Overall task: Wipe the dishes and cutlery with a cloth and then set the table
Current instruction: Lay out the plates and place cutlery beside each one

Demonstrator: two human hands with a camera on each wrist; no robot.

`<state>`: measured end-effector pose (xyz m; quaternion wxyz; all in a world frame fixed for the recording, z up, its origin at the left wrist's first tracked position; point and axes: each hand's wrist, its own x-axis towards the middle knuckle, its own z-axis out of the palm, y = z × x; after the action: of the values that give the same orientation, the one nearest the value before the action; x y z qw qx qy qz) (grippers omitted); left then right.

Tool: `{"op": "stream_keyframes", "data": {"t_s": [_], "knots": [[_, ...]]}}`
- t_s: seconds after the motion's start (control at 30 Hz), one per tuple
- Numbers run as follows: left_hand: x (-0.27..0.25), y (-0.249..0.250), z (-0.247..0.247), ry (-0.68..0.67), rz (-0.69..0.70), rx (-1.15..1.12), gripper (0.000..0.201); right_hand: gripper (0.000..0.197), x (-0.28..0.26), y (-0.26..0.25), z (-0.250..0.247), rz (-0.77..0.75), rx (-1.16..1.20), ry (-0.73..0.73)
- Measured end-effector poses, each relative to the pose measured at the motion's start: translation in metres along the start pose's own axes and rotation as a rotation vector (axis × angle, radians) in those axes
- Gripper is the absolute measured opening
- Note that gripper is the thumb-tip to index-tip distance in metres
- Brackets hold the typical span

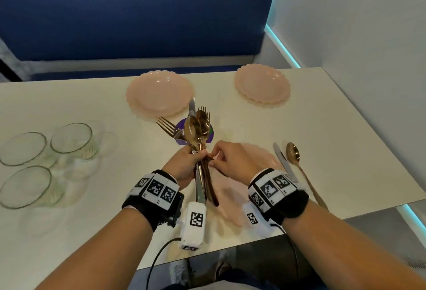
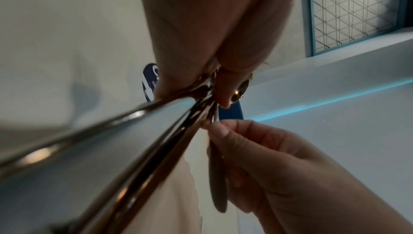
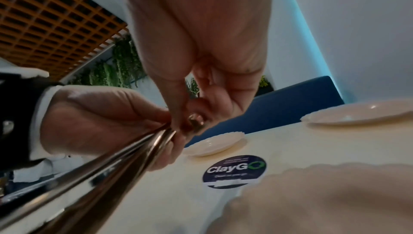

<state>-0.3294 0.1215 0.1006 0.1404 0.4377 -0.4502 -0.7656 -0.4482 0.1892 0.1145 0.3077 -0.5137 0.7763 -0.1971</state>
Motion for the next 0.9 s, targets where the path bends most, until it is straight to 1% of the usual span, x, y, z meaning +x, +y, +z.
{"op": "stream_keyframes", "data": {"t_s": [0.07, 0.13, 0.17, 0.27, 0.33, 0.4, 0.47, 0.5, 0.53, 0.6, 0.7, 0.8, 0.87, 0.9], "knots": [[-0.006, -0.001, -0.015, -0.003, 0.0, 0.01, 0.012, 0.016, 0.004, -0.013, 0.008, -0.02, -0.087, -0.001], [-0.013, -0.001, -0.03, -0.015, -0.001, 0.04, 0.016, 0.013, 0.008, -0.024, 0.015, -0.031, -0.161, 0.025], [-0.016, -0.001, -0.038, -0.017, -0.006, 0.051, 0.017, 0.013, 0.009, -0.029, 0.019, -0.028, -0.174, 0.039], [-0.027, 0.0, -0.062, -0.022, -0.028, 0.104, 0.009, 0.011, 0.008, -0.039, 0.031, -0.02, -0.194, 0.076], [-0.033, -0.002, -0.076, -0.037, -0.044, 0.149, 0.009, 0.011, 0.006, -0.044, 0.038, -0.021, -0.222, 0.115], [-0.038, -0.005, -0.091, -0.029, -0.073, 0.185, 0.012, 0.01, 0.003, -0.047, 0.043, -0.001, -0.177, 0.181], [-0.041, -0.008, -0.104, -0.003, -0.099, 0.177, 0.014, 0.007, 0.001, -0.045, 0.048, 0.05, -0.057, 0.236], [-0.042, -0.009, -0.11, 0.016, -0.106, 0.162, 0.014, 0.007, -0.001, -0.043, 0.052, 0.082, -0.008, 0.241], [-0.043, -0.01, -0.115, 0.035, -0.109, 0.146, 0.015, 0.009, -0.005, -0.04, 0.058, 0.118, 0.02, 0.221], [-0.044, -0.01, -0.123, 0.072, -0.103, 0.115, 0.014, 0.015, -0.014, -0.034, 0.076, 0.187, 0.024, 0.134], [-0.046, -0.007, -0.129, 0.1, -0.077, 0.091, 0.015, 0.013, -0.028, -0.028, 0.106, 0.233, -0.038, 0.014], [-0.049, -0.006, -0.13, 0.099, -0.067, 0.097, 0.015, 0.012, -0.034, -0.025, 0.12, 0.288, -0.073, -0.036], [-0.05, -0.006, -0.131, 0.092, -0.071, 0.105, 0.015, 0.009, -0.036, -0.022, 0.126, 0.304, -0.105, -0.057], [-0.05, -0.007, -0.131, 0.09, -0.075, 0.109, 0.014, 0.011, -0.037, -0.02, 0.129, 0.306, -0.138, -0.069]]}}
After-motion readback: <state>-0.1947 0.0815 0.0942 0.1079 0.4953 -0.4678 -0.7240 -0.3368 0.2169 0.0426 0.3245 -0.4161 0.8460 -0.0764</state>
